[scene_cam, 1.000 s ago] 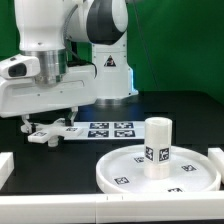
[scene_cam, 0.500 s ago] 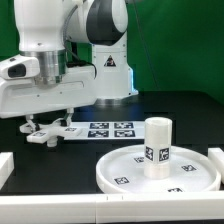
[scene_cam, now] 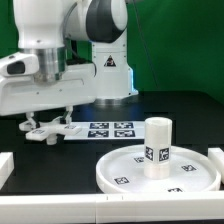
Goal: Assemble round table
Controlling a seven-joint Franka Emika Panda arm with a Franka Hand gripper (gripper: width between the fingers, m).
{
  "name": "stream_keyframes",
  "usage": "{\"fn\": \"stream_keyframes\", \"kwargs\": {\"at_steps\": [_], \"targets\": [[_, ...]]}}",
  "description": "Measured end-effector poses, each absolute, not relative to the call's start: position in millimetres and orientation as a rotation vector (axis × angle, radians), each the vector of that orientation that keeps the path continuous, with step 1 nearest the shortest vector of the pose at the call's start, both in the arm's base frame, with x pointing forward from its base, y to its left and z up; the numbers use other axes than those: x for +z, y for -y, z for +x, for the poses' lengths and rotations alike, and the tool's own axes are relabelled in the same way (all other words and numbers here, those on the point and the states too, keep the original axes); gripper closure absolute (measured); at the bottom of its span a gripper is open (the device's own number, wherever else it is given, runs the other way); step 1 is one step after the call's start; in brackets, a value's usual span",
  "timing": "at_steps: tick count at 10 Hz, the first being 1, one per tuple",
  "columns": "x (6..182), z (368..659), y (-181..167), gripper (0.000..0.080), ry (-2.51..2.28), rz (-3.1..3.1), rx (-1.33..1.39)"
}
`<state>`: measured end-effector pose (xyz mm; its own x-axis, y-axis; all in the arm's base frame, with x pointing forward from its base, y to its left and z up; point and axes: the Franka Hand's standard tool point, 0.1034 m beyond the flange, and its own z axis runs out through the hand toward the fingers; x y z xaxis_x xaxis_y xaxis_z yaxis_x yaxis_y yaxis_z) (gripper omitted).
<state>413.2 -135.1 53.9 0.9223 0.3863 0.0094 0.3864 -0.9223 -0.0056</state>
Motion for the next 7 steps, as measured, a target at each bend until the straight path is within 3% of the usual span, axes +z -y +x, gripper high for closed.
{"fn": "stream_keyframes", "kwargs": {"at_steps": [4, 6, 7], "targets": [[111.9, 461.1, 58.0, 0.0357, 0.340, -3.055, -0.052], [137.2, 506.8, 5.9, 0.0357, 0.139, -3.076, -0.049], [141.4, 529.3, -7.2, 0.0357, 0.161, -3.077, -0.067]]}}
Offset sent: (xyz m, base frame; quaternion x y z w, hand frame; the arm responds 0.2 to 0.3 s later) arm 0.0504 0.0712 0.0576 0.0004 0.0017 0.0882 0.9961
